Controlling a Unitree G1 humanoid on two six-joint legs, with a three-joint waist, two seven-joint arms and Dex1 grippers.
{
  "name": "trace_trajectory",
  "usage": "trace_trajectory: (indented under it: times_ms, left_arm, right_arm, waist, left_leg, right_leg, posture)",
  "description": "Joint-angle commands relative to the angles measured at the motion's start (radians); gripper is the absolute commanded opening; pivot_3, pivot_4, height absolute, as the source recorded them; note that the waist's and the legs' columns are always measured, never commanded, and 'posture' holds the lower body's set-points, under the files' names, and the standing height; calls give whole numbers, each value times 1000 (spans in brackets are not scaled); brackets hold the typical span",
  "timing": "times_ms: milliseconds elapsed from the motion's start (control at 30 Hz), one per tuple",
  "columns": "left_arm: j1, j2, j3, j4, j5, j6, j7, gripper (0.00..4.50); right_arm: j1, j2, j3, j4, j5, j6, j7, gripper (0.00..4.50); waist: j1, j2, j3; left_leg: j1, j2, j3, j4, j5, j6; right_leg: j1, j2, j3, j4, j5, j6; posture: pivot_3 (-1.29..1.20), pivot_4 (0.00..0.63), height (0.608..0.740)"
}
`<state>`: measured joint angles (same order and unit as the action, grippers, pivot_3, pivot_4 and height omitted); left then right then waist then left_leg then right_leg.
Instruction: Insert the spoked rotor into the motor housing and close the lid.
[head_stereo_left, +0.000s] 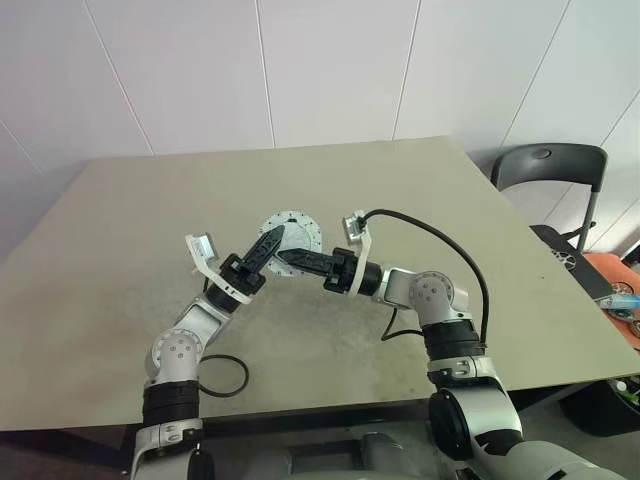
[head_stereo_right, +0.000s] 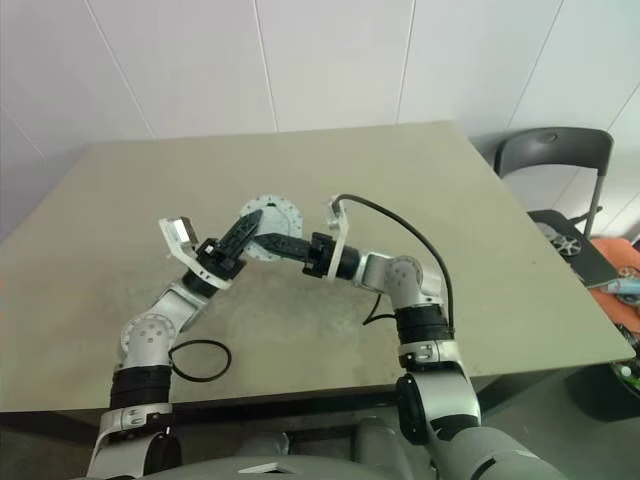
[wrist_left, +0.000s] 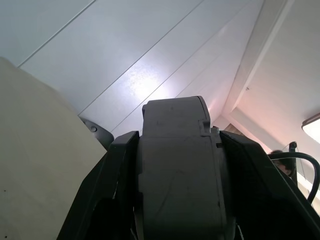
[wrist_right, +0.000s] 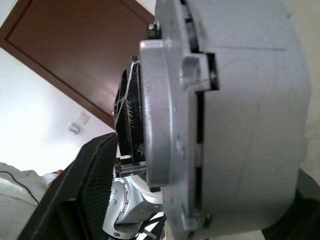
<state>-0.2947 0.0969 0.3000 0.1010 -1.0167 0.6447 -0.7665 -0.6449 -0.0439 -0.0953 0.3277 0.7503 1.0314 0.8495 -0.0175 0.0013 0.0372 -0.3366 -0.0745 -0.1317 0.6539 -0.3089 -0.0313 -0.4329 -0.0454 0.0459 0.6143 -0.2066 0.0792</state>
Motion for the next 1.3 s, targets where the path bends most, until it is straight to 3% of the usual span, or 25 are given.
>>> trace_trajectory:
  times_ms: [33,333,767,1300]
  left_arm:
    - [-36,-10,23,-12,6,-45,43,2234]
    - [-150,-7,144,234,108,-313,201,2234]
    - [-219,33,294,437,253,-652,397,2234]
    - [-222,52,306,530,331,-703,492,2234]
  right_arm:
    - [-40,15,-5,-40,30,-26,19,3664]
    - [-38,13,-5,-38,30,-35,14,3664]
    - [-39,6,7,-33,32,-36,16,3664]
    - [-32,3,16,-31,24,-37,12,3664]
  waist:
    - [1,0,0]
    - [-5,0,0]
    - [7,-5,-1]
    - [3,-6,-2]
  left_leg:
    - [0,0,0,0,0,0]
    - [0,0,1,2,0,0]
    - [-2,-1,1,1,0,0]
    - [-1,0,1,1,0,0]
  right_leg:
    - [0,0,0,0,0,0]
    - [1,1,0,0,1,0]
    - [-1,-1,1,-2,3,3]
    - [-1,-1,1,-1,3,3]
  posture:
    - [0,0,740]
    - [0,0,740]
    - [0,0,740]
    - [0,0,740]
